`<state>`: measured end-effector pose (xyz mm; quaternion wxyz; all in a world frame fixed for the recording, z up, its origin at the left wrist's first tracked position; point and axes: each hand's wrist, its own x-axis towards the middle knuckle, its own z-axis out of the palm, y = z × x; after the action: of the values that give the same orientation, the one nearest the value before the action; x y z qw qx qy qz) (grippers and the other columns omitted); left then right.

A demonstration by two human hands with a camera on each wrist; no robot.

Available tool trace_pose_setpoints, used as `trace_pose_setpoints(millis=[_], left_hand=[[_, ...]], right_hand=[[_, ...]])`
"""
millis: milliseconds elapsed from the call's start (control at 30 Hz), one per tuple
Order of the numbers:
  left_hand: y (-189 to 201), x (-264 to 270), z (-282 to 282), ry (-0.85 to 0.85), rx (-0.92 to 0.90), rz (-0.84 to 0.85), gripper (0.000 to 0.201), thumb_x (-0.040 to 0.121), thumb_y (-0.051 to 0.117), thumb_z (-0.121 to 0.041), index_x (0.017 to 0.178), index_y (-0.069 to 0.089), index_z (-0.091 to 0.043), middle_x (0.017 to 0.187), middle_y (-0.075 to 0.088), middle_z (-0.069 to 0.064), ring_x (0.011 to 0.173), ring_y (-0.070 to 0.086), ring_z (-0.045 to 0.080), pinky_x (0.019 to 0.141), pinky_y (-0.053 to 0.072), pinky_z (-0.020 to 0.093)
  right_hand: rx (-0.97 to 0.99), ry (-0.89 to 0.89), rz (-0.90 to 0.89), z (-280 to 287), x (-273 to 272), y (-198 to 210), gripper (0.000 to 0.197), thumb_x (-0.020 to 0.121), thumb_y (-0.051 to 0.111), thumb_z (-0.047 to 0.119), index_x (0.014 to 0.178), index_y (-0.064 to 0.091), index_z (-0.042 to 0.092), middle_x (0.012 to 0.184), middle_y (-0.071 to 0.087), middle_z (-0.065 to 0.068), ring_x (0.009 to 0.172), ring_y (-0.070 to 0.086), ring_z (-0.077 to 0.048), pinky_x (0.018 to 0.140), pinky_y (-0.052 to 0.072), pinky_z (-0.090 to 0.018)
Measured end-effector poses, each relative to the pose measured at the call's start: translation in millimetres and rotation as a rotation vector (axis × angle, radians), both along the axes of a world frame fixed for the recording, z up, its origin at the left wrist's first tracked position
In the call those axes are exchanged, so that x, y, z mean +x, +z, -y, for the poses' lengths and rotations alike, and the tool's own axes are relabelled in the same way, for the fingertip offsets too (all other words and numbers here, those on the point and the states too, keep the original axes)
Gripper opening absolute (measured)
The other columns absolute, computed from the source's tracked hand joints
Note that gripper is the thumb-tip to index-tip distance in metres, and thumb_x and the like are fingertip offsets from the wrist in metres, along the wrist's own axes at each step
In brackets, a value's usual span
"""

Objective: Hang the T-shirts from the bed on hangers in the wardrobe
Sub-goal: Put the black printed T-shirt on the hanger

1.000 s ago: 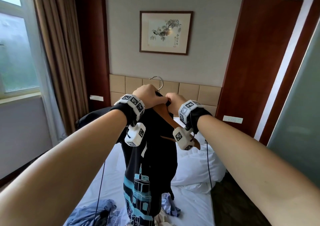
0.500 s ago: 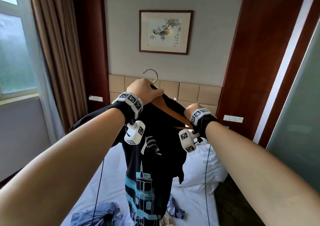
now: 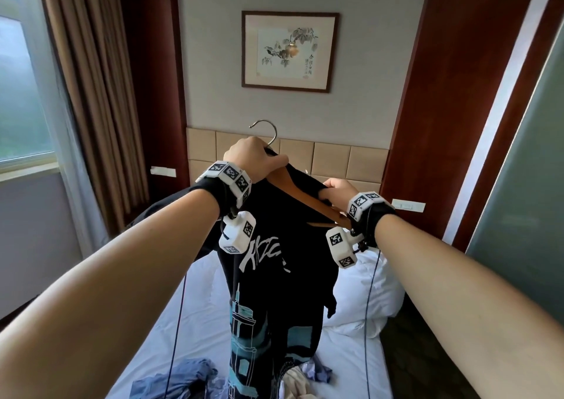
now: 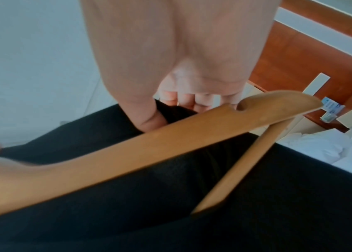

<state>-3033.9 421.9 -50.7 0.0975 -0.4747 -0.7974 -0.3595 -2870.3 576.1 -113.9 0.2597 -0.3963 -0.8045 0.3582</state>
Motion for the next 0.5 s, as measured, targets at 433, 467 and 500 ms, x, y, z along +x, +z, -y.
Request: trace_pose_setpoints(millis=[433,467,500], left_hand=[[4.4,-28.2,13.6,0.042,0.069,-0.057,0.042,0.07,0.063,-0.056,0.073,0.067,-0.014,0.062,0.058,-0.001,0.059,0.053,0.016,0.054,0.038,0.026],[5.3,-32.4,16.1,0.045,0.073,-0.057,0.042,0.07,0.063,-0.056,0.072,0.067,-0.015,0.062,0.058,-0.001,0.06,0.054,0.017,0.054,0.037,0.026],[5.6,-36.8,18.6,0.048,0.076,-0.058,0.041,0.069,0.063,-0.056,0.072,0.067,-0.015,0.062,0.058,-0.001,0.061,0.054,0.018,0.054,0.037,0.027]], right_hand=[[0.172,-0.291,0.27,-9.2,-8.0,-6.5,0.036,0.092,0.059,0.012,0.061,0.043,0.021,0.065,0.045,0.002,0.07,0.048,-0.024,0.064,0.04,-0.026],[0.137,-0.283,0.273,-11.9,-6.8,-8.8,0.036,0.092,0.063,0.015,0.064,0.043,0.023,0.068,0.045,0.002,0.078,0.049,-0.024,0.071,0.041,-0.028],[0.128,-0.292,0.29,-13.6,-6.8,-9.7,0.036,0.091,0.066,0.019,0.064,0.043,0.024,0.068,0.046,0.001,0.081,0.049,-0.025,0.073,0.041,-0.031]])
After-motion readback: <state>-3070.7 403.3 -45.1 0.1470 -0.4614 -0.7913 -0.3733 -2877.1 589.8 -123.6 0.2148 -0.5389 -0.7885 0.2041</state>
